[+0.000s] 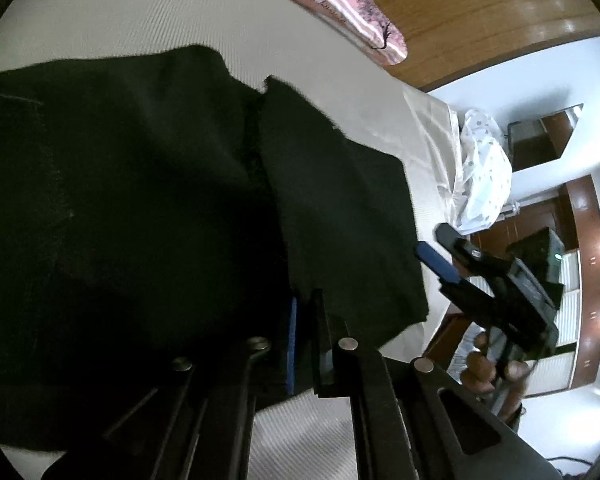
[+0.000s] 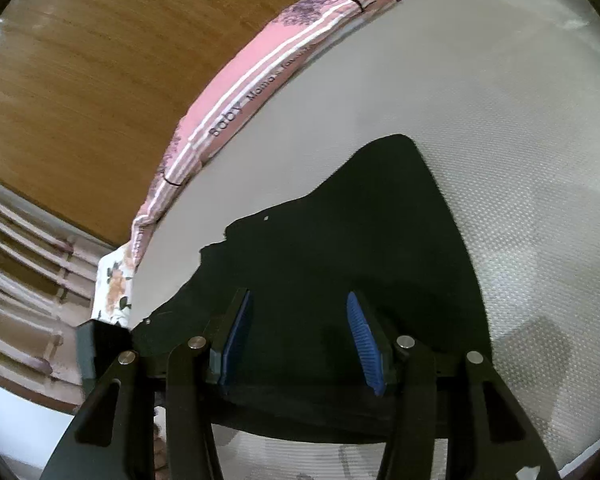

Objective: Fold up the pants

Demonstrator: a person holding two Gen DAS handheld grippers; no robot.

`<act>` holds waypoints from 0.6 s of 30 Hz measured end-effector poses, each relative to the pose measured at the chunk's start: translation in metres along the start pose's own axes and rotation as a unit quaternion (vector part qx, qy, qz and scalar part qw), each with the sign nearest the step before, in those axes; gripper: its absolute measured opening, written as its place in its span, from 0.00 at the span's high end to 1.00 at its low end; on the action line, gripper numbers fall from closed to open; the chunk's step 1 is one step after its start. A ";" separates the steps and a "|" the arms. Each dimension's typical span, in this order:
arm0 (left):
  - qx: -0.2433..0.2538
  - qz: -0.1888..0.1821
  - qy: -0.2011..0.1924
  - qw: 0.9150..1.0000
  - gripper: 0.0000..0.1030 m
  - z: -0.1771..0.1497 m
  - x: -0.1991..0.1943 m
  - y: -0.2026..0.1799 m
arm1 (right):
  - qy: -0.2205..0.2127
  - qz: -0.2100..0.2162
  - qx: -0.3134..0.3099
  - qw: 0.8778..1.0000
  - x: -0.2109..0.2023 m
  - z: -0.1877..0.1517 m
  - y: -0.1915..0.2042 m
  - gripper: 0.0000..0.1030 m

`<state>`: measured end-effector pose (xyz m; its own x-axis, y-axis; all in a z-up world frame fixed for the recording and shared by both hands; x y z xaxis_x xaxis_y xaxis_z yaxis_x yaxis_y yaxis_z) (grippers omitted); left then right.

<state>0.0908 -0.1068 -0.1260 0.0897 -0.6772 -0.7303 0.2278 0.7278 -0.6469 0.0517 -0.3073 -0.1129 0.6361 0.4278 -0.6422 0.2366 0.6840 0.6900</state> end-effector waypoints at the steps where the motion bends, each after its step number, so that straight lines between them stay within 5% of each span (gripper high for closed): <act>1: 0.002 0.006 -0.001 1.000 0.95 -0.003 -0.003 0.000 | 0.000 -0.004 0.005 1.000 0.000 0.000 -0.003 0.54; 10: -0.028 0.039 0.036 0.998 0.95 -0.020 0.015 0.021 | 0.032 -0.073 0.031 0.996 0.010 -0.009 -0.034 0.56; 18: 0.022 0.075 0.026 0.997 0.84 -0.015 0.011 0.011 | 0.041 -0.085 0.004 0.996 0.009 -0.009 -0.029 0.54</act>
Point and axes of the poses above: each gripper's, at about its wrist camera, not at the fingertips, and x roughly the way its jaws point, y to its left, z to its top, the point moved 8 cm from there along x, roughly the way its jaws point
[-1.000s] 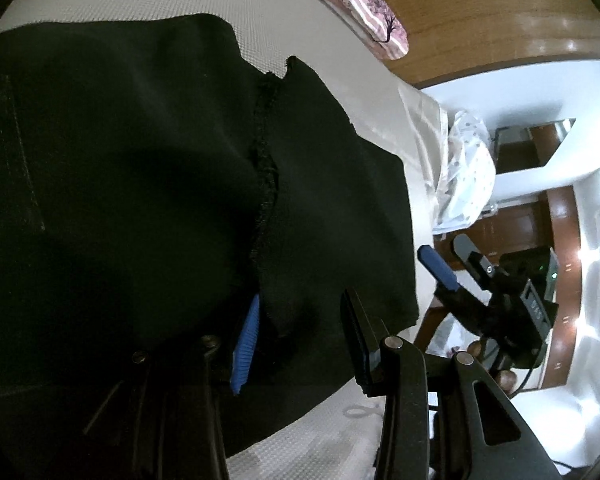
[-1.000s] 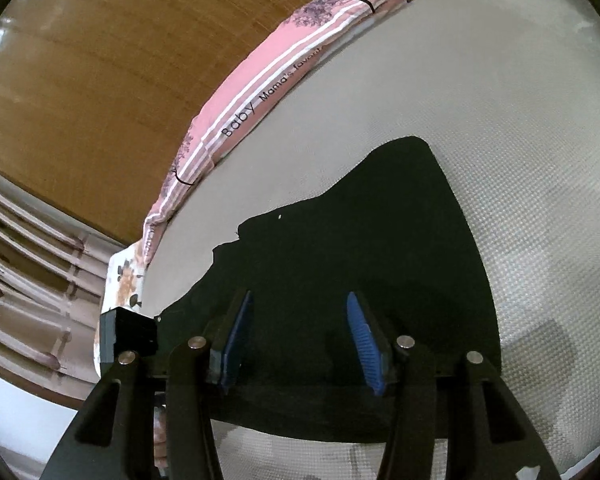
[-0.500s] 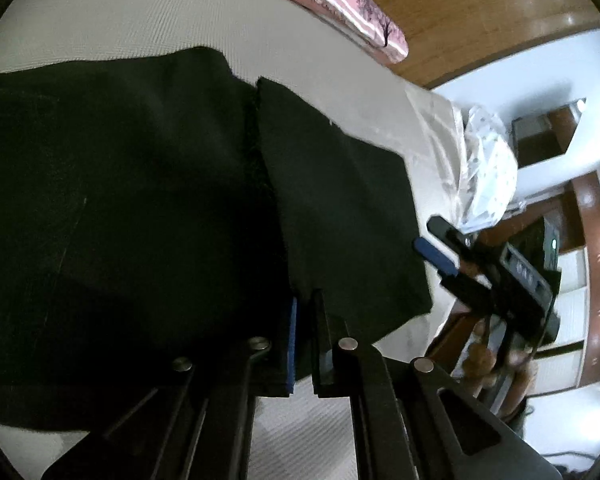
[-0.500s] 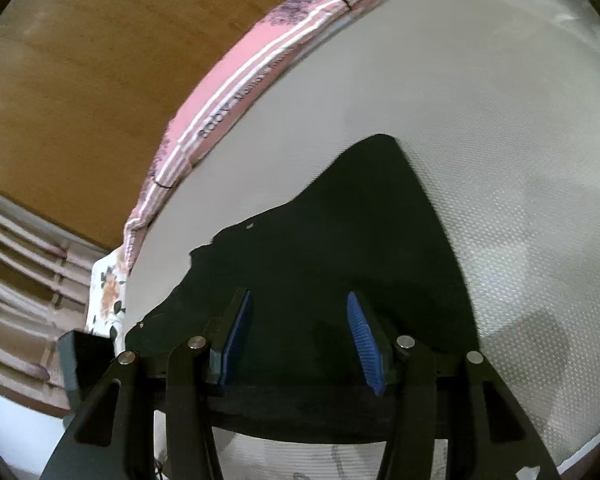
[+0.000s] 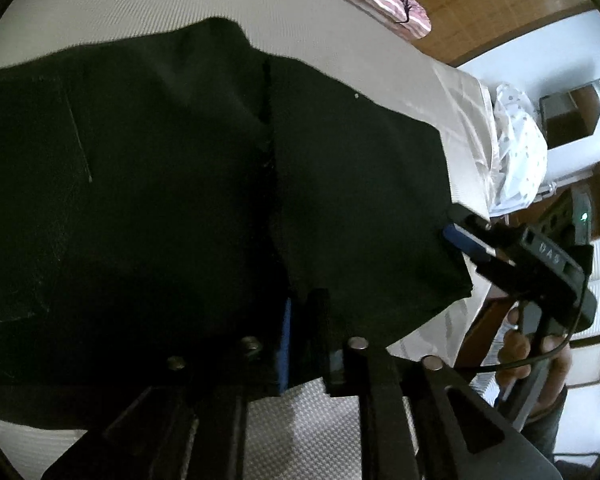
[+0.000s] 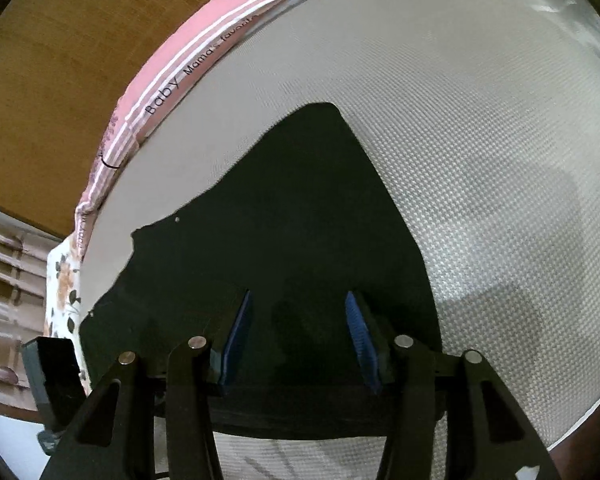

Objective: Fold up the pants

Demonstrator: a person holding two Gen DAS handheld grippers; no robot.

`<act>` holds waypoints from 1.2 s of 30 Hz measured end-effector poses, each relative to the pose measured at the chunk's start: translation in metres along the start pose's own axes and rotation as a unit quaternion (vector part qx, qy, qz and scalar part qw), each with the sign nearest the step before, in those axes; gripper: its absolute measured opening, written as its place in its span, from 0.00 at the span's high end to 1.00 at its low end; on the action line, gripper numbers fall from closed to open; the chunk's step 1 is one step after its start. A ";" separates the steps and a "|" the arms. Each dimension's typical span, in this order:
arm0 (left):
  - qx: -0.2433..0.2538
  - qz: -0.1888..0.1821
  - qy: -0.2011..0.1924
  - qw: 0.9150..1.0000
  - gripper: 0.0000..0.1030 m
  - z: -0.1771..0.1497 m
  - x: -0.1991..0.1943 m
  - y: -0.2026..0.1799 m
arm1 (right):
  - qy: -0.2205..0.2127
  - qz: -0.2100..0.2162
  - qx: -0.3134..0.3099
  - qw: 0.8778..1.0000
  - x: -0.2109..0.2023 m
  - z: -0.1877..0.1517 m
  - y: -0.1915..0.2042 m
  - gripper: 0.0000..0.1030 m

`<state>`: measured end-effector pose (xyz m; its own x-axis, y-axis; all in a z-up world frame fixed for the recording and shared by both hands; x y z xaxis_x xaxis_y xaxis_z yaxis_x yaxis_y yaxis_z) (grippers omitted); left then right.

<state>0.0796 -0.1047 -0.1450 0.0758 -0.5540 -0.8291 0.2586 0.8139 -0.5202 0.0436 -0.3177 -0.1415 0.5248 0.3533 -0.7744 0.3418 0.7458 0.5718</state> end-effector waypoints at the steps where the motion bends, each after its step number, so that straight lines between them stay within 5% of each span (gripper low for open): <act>1: 0.005 0.005 -0.007 1.000 0.81 0.002 -0.003 0.000 | -0.009 -0.001 -0.011 1.000 -0.004 0.005 0.003 0.54; 8: 0.005 0.036 -0.067 0.997 0.74 0.012 -0.037 0.019 | -0.063 -0.080 -0.093 0.990 -0.004 0.054 0.026 0.54; 16: -0.047 0.112 -0.164 0.979 0.72 0.005 -0.112 0.086 | -0.034 -0.142 -0.112 0.983 0.039 0.066 0.018 0.51; 23: -0.131 0.153 -0.242 0.949 0.62 -0.023 -0.185 0.152 | -0.020 -0.093 -0.118 0.989 0.031 0.044 0.041 0.52; 30: -0.219 0.121 -0.261 0.932 0.59 -0.059 -0.220 0.194 | 0.039 -0.045 -0.137 0.989 0.048 -0.019 0.081 0.52; 36: -0.297 0.039 -0.249 0.921 0.59 -0.084 -0.210 0.214 | 0.062 -0.025 -0.191 0.979 0.052 -0.065 0.126 0.51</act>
Point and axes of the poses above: each gripper's, at about its wrist camera, not at the fingertips, and x roughly the way its jaws point, y to its left, z to its top, the point moved 8 cm from there along x, roughly the way its jaws point
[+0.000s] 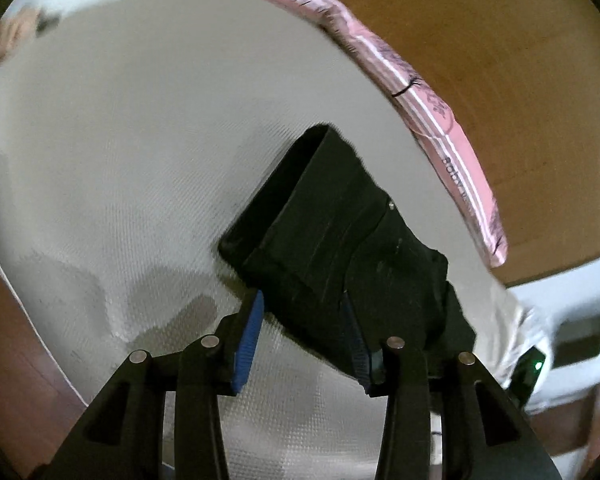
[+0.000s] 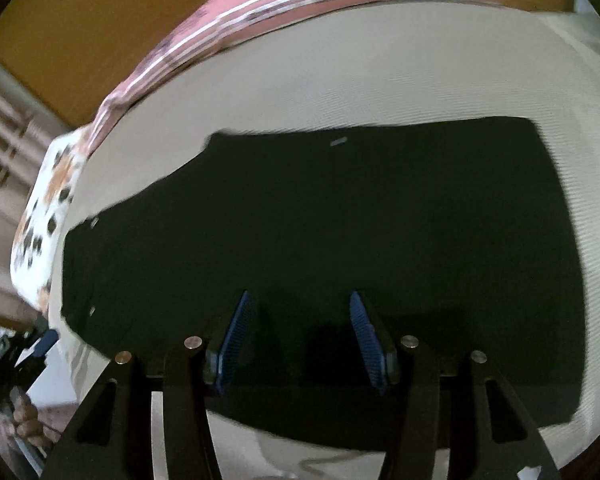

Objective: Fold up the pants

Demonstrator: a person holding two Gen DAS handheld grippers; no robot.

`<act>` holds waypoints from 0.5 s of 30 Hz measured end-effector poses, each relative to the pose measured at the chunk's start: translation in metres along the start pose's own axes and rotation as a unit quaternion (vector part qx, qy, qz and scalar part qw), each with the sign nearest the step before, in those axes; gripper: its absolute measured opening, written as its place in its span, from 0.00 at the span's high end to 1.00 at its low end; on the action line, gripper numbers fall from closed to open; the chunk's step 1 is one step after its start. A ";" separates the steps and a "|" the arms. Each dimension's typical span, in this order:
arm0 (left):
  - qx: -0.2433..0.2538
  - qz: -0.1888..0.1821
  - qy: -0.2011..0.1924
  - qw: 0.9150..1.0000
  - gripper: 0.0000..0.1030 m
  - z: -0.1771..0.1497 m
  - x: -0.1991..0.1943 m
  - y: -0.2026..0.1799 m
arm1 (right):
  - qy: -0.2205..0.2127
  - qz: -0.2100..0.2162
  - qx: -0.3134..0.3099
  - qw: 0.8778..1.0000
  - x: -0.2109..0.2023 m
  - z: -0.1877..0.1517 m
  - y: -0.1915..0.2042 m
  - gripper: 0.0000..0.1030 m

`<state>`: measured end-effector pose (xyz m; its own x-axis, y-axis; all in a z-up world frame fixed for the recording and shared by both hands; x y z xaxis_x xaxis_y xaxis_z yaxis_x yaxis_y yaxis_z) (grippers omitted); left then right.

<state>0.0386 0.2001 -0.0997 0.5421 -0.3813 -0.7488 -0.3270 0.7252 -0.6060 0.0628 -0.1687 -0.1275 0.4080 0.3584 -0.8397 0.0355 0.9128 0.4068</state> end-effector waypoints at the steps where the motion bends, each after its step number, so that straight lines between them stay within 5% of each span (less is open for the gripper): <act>1: -0.008 -0.002 0.003 1.000 0.59 -0.003 0.003 0.002 | 0.008 0.014 -0.008 1.000 0.003 -0.005 0.012 0.51; 4: -0.031 -0.015 0.010 0.999 0.59 -0.008 0.012 0.008 | 0.047 0.071 0.000 0.996 0.021 -0.012 0.041 0.52; 15: -0.116 -0.058 0.008 0.992 0.55 -0.008 0.035 0.032 | 0.026 0.088 -0.011 0.996 0.016 -0.004 0.067 0.51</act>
Point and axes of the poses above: each gripper's, at about its wrist camera, not at the fingertips, and x roughly the way its jaws point, y to its left, z to its top, the point moved 8 cm from there along x, roughly the way its jaws point
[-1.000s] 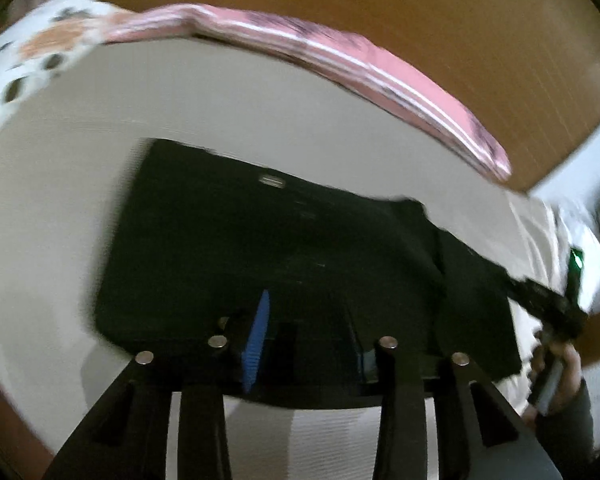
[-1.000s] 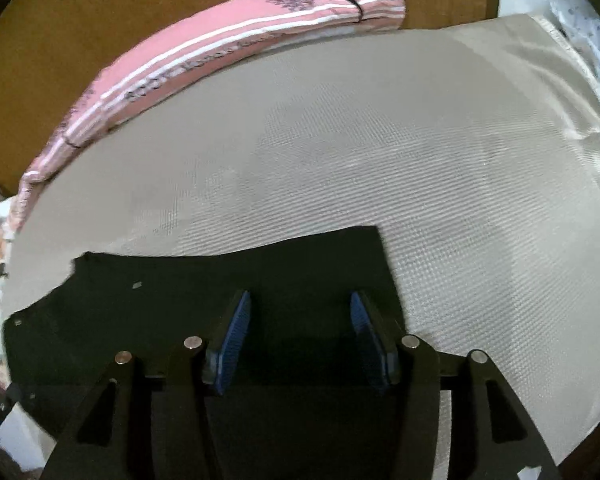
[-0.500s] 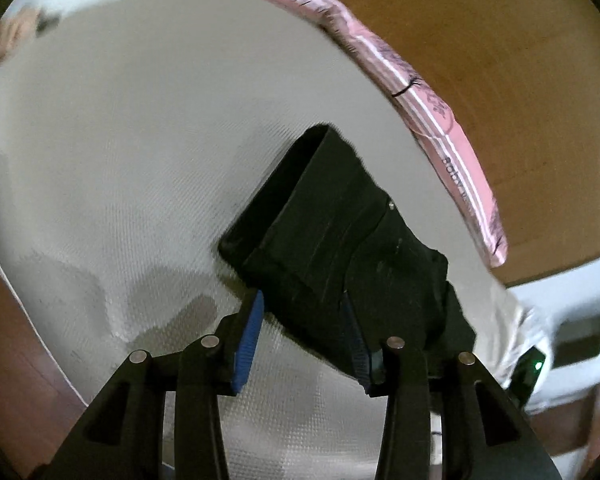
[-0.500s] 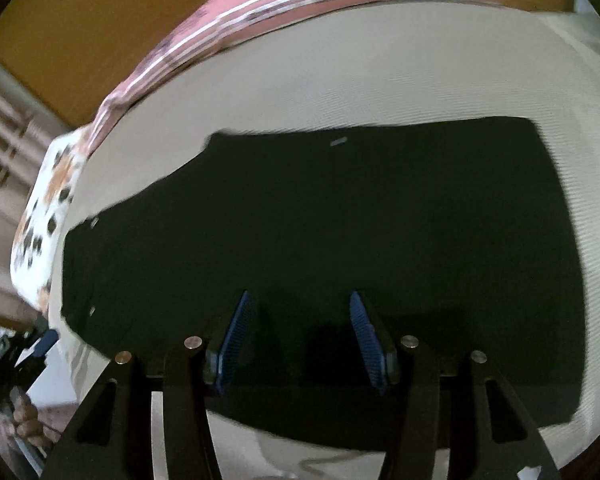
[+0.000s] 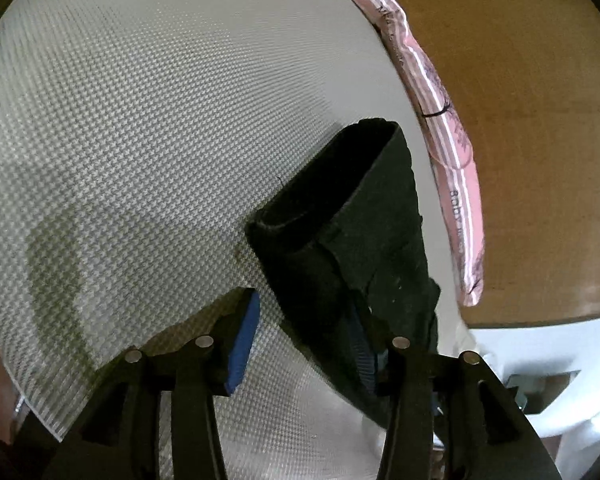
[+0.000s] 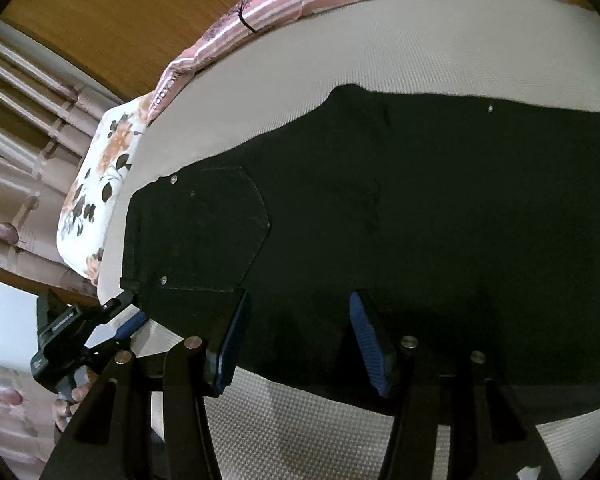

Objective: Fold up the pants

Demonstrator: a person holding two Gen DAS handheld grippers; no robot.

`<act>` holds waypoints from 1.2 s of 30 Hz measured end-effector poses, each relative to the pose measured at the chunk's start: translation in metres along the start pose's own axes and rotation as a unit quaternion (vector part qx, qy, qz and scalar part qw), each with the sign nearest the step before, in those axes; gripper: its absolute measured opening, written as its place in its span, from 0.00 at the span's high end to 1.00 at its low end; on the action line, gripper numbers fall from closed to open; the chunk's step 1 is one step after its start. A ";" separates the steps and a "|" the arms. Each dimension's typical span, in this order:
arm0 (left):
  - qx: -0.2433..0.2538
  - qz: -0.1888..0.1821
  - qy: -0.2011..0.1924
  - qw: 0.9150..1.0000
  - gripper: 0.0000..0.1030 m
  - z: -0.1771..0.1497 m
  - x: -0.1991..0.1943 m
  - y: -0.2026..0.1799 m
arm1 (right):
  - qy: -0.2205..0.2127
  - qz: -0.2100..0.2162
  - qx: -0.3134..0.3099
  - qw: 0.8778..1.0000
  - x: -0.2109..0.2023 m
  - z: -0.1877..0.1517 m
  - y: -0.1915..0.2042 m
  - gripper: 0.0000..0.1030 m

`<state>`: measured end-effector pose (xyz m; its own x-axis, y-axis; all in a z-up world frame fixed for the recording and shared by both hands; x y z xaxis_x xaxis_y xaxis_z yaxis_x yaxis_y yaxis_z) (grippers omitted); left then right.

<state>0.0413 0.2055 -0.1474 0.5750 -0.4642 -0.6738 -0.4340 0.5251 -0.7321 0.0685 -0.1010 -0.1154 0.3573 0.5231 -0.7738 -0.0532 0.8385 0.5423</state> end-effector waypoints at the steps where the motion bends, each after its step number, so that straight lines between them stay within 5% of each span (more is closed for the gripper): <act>1: 0.001 -0.003 -0.002 1.000 0.53 0.001 0.001 -0.001 | -0.001 0.002 0.000 1.000 -0.001 0.002 0.001 0.51; 11: 0.002 -0.045 -0.049 0.998 0.46 0.020 0.013 -0.012 | -0.018 0.011 0.016 1.000 -0.006 0.013 0.000 0.51; 12: 0.007 -0.041 -0.051 0.998 0.48 0.020 0.013 -0.012 | -0.020 0.012 0.016 1.000 -0.006 0.015 0.000 0.50; 14: 0.027 -0.015 -0.059 0.998 0.71 0.019 0.012 -0.013 | -0.028 0.016 0.021 0.999 -0.009 0.017 0.000 0.51; 17: 0.033 -0.029 -0.066 0.997 0.77 0.019 0.002 -0.027 | -0.042 0.014 0.025 0.999 -0.018 0.023 -0.005 0.50; 19: 0.080 -0.021 -0.081 0.993 0.77 0.017 -0.007 -0.053 | -0.054 0.010 0.028 0.998 -0.027 0.027 -0.012 0.51; 25: 0.220 -0.061 -0.083 0.970 0.78 -0.009 -0.017 -0.170 | -0.092 0.009 0.058 0.994 -0.063 0.036 -0.045 0.50; 28: 0.290 -0.095 -0.066 0.950 0.78 -0.038 -0.008 -0.231 | -0.111 0.011 0.075 0.991 -0.084 0.038 -0.064 0.51; 36: 0.413 -0.128 0.045 0.901 0.79 -0.153 0.070 -0.321 | -0.158 0.001 0.118 0.980 -0.138 0.029 -0.128 0.51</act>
<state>0.1144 -0.1047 0.0252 0.5087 -0.6812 -0.5265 0.3901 0.7275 -0.5643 0.0534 -0.2846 -0.0682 0.6302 0.4211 -0.6524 0.1487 0.7592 0.6336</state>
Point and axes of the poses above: each gripper's, at about its wrist camera, not at the fingertips, and x roughly the way its jaws point, y to its left, z to its top, the point moved 8 cm from there along x, roughly the way its jaws point
